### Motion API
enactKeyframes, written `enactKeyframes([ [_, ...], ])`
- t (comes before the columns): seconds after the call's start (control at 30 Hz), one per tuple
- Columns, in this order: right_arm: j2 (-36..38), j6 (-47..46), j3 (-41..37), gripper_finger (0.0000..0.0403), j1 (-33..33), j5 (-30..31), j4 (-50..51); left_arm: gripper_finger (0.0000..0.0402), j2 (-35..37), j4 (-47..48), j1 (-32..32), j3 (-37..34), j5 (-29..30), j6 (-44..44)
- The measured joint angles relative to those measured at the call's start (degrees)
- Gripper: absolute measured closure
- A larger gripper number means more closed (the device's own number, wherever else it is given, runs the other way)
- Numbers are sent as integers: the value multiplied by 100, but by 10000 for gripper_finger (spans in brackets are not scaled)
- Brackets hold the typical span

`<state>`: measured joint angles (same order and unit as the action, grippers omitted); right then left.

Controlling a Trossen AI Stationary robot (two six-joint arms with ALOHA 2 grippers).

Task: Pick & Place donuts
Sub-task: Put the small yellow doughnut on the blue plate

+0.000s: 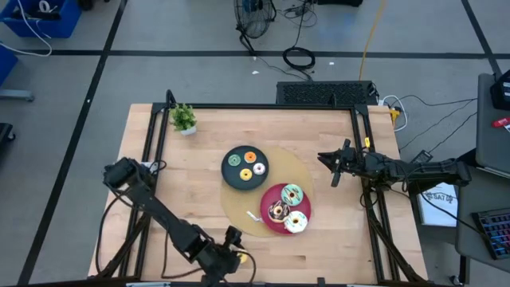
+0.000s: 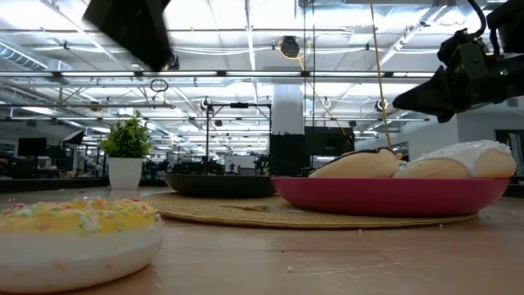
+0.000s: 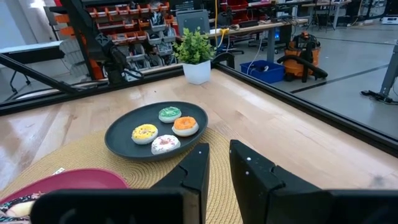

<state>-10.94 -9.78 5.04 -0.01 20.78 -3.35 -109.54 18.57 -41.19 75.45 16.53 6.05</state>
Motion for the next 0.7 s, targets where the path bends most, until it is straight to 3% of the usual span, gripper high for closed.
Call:
enactKeyframes([
  [0.7, 2, 0, 0, 348, 0, 0, -23, 50, -802, -36, 142, -3, -88, 1202],
])
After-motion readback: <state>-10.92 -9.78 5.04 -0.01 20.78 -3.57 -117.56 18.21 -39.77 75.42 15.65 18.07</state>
